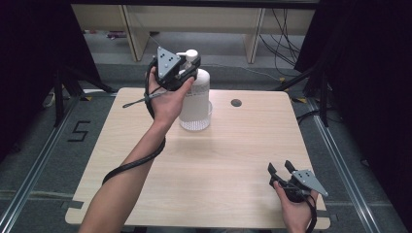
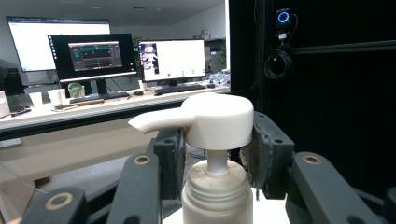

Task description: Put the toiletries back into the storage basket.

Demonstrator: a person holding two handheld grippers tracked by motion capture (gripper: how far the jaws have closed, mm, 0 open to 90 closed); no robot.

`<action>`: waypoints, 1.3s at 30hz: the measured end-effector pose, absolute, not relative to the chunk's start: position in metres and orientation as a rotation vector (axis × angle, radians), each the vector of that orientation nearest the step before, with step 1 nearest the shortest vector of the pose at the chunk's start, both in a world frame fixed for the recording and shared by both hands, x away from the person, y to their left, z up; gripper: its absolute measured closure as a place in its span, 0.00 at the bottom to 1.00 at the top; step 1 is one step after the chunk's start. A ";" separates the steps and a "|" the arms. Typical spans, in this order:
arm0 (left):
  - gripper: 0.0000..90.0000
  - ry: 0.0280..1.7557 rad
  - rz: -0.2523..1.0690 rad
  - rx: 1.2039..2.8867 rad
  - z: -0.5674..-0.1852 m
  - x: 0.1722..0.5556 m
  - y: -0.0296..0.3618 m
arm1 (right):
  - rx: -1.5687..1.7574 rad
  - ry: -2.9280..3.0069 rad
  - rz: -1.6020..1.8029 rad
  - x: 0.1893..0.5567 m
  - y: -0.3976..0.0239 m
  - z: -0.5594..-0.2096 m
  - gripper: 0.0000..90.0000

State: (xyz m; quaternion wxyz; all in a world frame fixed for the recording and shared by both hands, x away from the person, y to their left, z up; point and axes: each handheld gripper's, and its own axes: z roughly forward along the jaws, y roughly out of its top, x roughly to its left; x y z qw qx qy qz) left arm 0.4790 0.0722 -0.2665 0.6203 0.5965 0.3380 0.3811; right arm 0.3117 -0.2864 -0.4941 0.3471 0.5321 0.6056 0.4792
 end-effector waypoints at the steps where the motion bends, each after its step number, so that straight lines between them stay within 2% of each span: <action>1: 0.66 0.775 0.879 1.371 -0.266 0.479 0.072 | 1.366 1.572 1.228 0.312 -0.288 -0.494 0.40; 39: 0.66 0.769 0.903 1.391 -0.268 0.504 0.070 | 1.373 1.577 1.233 0.312 -0.288 -0.494 0.40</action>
